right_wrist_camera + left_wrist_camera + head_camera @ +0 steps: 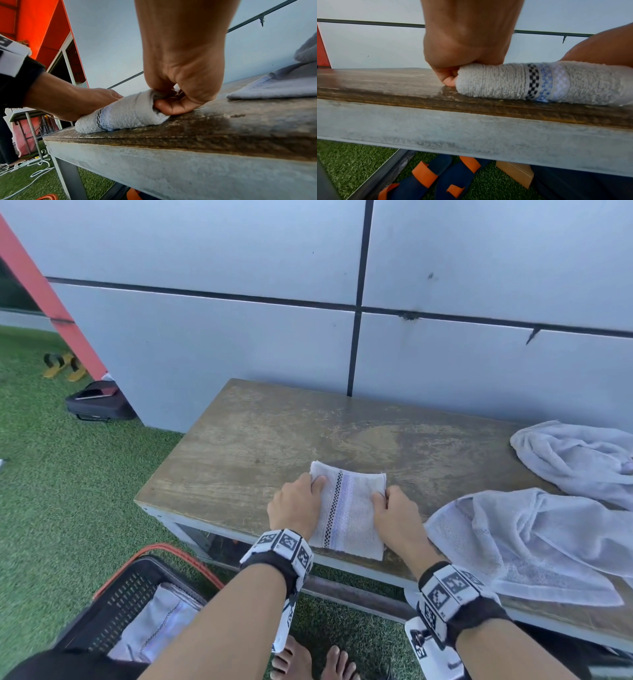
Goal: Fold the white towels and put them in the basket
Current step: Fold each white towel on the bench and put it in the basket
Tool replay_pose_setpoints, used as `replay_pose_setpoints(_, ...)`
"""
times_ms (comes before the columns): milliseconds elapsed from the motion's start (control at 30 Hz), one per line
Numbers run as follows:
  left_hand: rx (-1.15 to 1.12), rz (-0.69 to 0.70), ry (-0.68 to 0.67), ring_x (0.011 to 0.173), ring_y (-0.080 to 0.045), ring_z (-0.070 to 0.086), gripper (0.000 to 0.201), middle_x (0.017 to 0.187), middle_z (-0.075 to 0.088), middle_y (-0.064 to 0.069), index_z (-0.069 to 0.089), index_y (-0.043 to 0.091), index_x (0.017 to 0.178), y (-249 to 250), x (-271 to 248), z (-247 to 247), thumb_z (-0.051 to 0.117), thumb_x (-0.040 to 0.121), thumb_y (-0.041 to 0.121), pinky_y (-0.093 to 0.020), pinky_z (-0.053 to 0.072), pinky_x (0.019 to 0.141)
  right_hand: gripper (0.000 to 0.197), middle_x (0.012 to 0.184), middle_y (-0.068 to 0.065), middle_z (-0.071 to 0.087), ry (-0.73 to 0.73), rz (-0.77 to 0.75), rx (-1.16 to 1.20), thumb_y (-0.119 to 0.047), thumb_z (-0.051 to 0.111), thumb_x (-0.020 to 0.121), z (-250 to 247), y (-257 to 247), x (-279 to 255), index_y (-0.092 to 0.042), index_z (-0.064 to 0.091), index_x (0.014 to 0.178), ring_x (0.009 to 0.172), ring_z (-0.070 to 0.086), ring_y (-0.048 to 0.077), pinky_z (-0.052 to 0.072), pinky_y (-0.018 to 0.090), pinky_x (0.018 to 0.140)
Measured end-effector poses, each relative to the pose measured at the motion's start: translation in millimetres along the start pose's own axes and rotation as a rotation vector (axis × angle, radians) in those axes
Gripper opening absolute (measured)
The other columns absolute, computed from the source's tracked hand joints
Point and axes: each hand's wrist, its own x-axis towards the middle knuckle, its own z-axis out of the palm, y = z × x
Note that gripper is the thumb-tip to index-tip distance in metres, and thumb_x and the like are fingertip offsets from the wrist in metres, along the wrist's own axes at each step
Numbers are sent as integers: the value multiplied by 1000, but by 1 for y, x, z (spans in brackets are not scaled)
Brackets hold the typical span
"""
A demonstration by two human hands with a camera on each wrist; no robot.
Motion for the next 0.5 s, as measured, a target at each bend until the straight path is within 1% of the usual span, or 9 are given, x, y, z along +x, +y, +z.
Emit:
replay_pose_setpoints(200, 67, -9, -5, 71, -25, 51, 48, 75, 54, -2, 44, 17, 81, 4, 5, -1, 23, 103, 54, -35, 39, 63, 30, 80, 5, 56, 27, 36, -54, -38, 38, 105, 4, 0, 4, -13, 45, 89, 63, 52, 17, 31, 30, 49)
replay_pose_setpoints(300, 51, -19, -29, 73, -25, 55, 50, 77, 55, -2, 47, 17, 84, 4, 8, -2, 21, 103, 55, -37, 44, 65, 31, 83, 6, 56, 44, 57, -73, -40, 40, 104, 5, -1, 8, -12, 44, 90, 64, 52, 17, 31, 30, 49)
replay_pose_setpoints(367, -4, -33, -76, 76, -26, 60, 51, 81, 60, -3, 49, 18, 85, 0, 12, -4, 19, 103, 55, -40, 50, 71, 31, 88, 8, 56, 14, 100, -51, -40, 43, 103, 2, -2, 11, -11, 43, 95, 67, 53, 17, 34, 30, 49)
replay_pose_setpoints(433, -123, -68, -125, 75, -24, 58, 50, 85, 62, -5, 49, 16, 89, -6, 17, -8, 20, 103, 54, -42, 52, 75, 33, 92, 8, 56, -6, 149, -37, -43, 47, 101, -2, -5, 12, -11, 40, 101, 72, 56, 21, 44, 34, 53)
replay_pose_setpoints(467, -193, -84, -125, 72, -22, 56, 49, 86, 61, -5, 48, 15, 92, -8, 17, -10, 22, 103, 55, -41, 51, 73, 34, 93, 7, 56, 26, 133, -79, -44, 48, 99, -4, -6, 10, -12, 38, 103, 74, 58, 23, 46, 36, 56)
replay_pose_setpoints(500, -244, -89, -99, 71, -20, 55, 47, 87, 60, -4, 48, 15, 95, -10, 15, -12, 25, 102, 56, -39, 49, 70, 33, 96, 5, 54, 91, 76, -148, -44, 50, 98, -6, -7, 7, -15, 36, 104, 78, 57, 23, 45, 36, 58)
